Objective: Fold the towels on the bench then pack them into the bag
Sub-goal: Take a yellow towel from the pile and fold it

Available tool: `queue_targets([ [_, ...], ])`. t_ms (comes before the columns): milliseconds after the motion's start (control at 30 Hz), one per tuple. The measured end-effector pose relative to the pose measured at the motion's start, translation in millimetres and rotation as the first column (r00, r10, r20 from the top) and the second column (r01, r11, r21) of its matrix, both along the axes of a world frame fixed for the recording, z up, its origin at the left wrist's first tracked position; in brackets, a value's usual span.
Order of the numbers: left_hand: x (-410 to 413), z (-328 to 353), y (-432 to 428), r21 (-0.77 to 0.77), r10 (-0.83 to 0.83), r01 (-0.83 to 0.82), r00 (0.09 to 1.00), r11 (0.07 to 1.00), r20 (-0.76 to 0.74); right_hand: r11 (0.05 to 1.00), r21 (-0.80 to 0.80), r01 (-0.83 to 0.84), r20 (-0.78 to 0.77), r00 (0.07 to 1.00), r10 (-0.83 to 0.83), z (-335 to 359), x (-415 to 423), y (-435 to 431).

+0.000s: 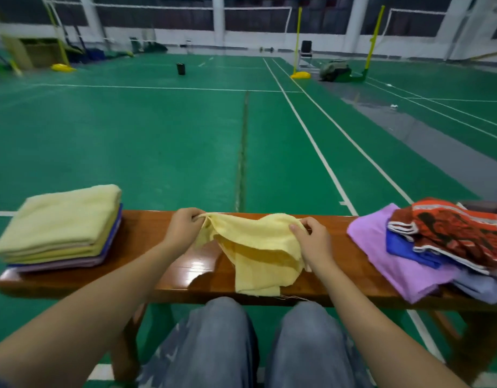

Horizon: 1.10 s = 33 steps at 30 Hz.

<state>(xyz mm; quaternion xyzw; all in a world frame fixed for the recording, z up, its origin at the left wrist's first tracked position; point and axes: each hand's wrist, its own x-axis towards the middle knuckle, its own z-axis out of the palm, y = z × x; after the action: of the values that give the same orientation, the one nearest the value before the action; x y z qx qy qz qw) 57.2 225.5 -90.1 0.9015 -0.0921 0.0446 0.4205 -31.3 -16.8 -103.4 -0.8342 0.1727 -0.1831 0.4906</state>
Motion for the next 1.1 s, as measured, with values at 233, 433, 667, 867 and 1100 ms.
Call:
queue_targets([
  [233,5.8,9.5,60.3,0.019,0.063,-0.063,0.998,0.998,-0.003,0.999,-0.022,0.031,-0.019,0.999,-0.032,1.8,26.9,25.4],
  [433,1.9,-12.2,69.0,0.16,0.045,-0.021,0.988,0.987,-0.146,0.985,-0.168,0.024,-0.276,0.959,-0.07,-21.5,26.1,14.3],
  [667,2.7,-34.9,51.0,0.163,-0.077,0.107,0.98,0.981,-0.185,0.983,-0.04,-0.18,-0.44,0.886,0.144,-27.7,20.0,15.7],
  [867,3.2,-57.4,34.2,0.47,-0.232,0.302,0.952,0.83,-0.201,0.982,0.158,-0.105,-0.249,0.958,0.143,-18.4,28.4,17.4],
  [1100,24.5,-3.0,28.5,0.003,-0.128,0.129,0.988,0.992,-0.082,0.92,0.391,-0.025,-0.015,0.999,0.033,25.6,45.1,5.3],
])
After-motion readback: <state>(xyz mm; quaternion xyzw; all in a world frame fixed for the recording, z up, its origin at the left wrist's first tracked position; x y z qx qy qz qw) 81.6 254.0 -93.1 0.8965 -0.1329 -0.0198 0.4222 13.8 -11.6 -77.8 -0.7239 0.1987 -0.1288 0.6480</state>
